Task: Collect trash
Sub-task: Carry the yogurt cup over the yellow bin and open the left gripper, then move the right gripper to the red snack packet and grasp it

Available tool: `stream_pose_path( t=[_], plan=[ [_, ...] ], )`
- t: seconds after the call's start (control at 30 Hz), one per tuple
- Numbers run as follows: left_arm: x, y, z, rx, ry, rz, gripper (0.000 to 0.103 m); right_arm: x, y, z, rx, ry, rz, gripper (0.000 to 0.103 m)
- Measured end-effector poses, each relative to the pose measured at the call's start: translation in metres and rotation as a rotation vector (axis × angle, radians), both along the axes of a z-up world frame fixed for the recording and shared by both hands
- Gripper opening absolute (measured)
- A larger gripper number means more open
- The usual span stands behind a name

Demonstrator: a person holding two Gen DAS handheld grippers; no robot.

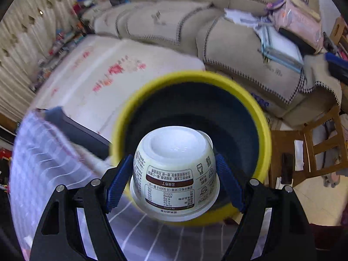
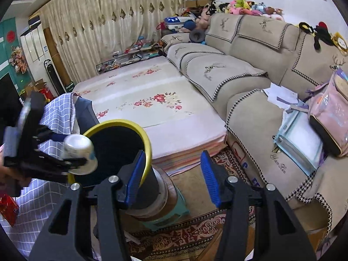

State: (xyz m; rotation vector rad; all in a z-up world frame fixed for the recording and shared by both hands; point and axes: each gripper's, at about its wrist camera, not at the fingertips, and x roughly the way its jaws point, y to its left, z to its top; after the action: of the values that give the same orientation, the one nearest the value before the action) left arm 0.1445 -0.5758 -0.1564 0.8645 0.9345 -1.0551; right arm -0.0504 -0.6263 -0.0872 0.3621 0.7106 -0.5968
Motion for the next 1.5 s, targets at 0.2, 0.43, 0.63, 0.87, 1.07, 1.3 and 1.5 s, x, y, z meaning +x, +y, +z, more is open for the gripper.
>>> stream_pose_path(
  t=[0.2, 0.43, 0.63, 0.87, 1.07, 1.3, 1.5],
  plan=[
    [0.008, -0.020, -0.036, 0.061, 0.018, 0.036, 0.089, -0.005, -0.008, -0.008, 0.020, 0.004, -0.003, 0.050],
    [0.005, 0.028, 0.027, -0.064, -0.028, 0.079, 0.092, -0.005, -0.007, -0.008, 0.025, -0.013, 0.000, 0.052],
    [0.007, 0.128, 0.099, -0.239, -0.083, 0.230, 0.094, 0.014, 0.020, -0.017, 0.042, 0.010, 0.067, 0.054],
    [0.015, 0.286, 0.139, -0.412, -0.056, 0.509, 0.098, 0.064, 0.093, -0.020, 0.060, 0.023, 0.290, 0.054],
    [0.003, 0.432, 0.126, -0.449, -0.109, 0.824, 0.098, 0.110, 0.182, -0.023, 0.078, 0.033, 0.532, 0.054],
    [-0.025, 0.538, 0.108, -0.404, -0.197, 1.046, 0.098, 0.139, 0.282, -0.009, 0.110, 0.007, 0.802, 0.054],
    [-0.040, 0.588, 0.106, -0.407, -0.246, 1.117, 0.098, 0.134, 0.366, -0.002, 0.126, -0.001, 1.044, 0.076]
  ],
)
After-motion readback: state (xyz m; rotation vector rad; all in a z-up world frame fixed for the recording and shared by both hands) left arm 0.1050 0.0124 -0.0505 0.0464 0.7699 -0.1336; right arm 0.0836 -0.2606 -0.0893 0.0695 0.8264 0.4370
